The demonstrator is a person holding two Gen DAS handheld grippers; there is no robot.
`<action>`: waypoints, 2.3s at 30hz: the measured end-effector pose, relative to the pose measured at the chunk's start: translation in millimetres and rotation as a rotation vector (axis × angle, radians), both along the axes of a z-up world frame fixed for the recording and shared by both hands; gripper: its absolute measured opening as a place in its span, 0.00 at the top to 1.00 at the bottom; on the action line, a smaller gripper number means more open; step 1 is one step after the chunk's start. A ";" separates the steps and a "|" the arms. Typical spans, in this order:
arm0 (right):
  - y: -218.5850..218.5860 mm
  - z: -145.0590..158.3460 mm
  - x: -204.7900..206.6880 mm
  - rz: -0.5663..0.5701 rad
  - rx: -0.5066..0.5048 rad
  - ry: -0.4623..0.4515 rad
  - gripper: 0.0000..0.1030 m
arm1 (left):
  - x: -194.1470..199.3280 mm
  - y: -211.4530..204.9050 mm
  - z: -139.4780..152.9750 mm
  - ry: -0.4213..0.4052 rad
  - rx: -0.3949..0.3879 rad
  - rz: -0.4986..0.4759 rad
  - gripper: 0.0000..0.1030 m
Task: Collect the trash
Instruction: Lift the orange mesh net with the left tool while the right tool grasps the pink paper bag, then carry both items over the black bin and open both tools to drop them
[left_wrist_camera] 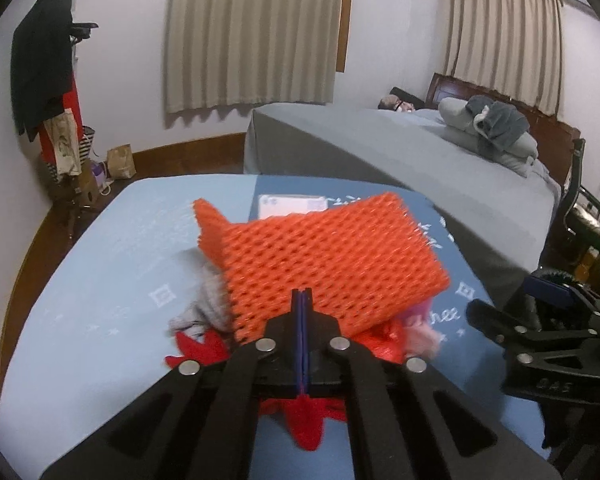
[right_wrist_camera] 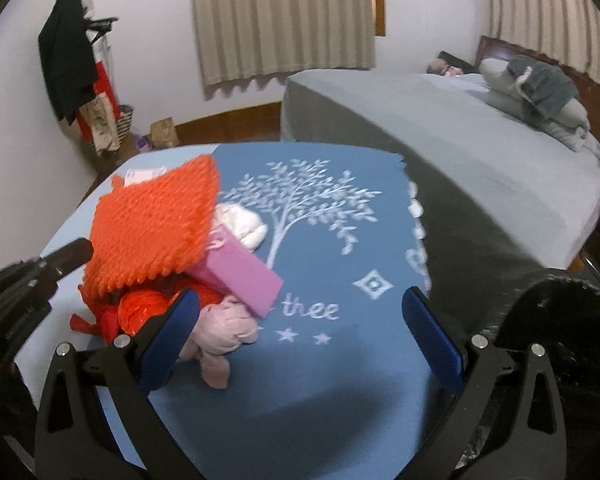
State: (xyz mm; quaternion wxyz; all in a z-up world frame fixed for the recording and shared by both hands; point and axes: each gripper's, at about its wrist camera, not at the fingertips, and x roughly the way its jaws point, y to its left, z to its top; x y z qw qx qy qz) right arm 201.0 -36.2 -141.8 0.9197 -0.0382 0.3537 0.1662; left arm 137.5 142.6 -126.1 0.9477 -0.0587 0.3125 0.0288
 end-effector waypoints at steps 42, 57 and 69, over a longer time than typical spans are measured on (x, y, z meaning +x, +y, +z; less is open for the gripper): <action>24.4 -31.7 47.6 0.189 0.150 0.189 0.97 | 19.4 2.0 -26.9 0.081 -0.036 -0.068 0.86; -21.8 10.1 19.7 0.102 0.159 0.123 0.98 | -1.2 -14.6 17.5 -0.015 -0.063 -0.080 0.87; -39.3 -7.0 7.7 0.082 0.125 0.146 0.92 | -12.3 -43.3 4.2 0.039 -0.061 -0.132 0.88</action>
